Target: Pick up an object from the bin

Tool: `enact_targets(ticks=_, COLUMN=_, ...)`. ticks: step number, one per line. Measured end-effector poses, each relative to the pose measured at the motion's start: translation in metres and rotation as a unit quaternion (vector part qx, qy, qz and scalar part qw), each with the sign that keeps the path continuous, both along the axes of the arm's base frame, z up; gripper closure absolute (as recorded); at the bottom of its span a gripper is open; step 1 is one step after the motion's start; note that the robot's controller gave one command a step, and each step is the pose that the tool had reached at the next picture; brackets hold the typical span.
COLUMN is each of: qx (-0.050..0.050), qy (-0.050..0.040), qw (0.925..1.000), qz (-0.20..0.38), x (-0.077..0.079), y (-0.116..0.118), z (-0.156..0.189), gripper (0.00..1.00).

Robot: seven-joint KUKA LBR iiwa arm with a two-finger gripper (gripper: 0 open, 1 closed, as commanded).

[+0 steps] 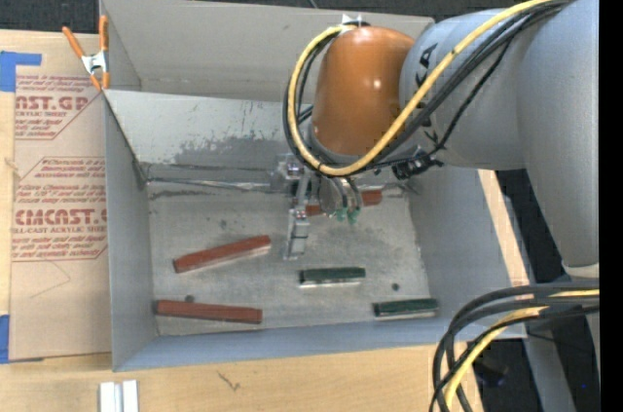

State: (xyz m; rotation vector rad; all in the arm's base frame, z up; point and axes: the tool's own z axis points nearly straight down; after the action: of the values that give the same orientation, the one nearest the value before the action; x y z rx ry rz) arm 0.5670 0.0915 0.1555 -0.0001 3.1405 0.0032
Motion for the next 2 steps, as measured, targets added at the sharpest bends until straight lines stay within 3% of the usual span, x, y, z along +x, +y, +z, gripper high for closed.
enact_targets(ticks=1, qx=0.000, qy=0.0000, qw=1.0000, qz=0.000, x=0.000, y=0.000, z=0.000, gripper=0.00)
enact_targets(ticks=2, qx=0.000, qy=0.0004, qw=0.9999, qz=0.011, x=0.001, y=0.014, z=-0.086, gripper=1.00)
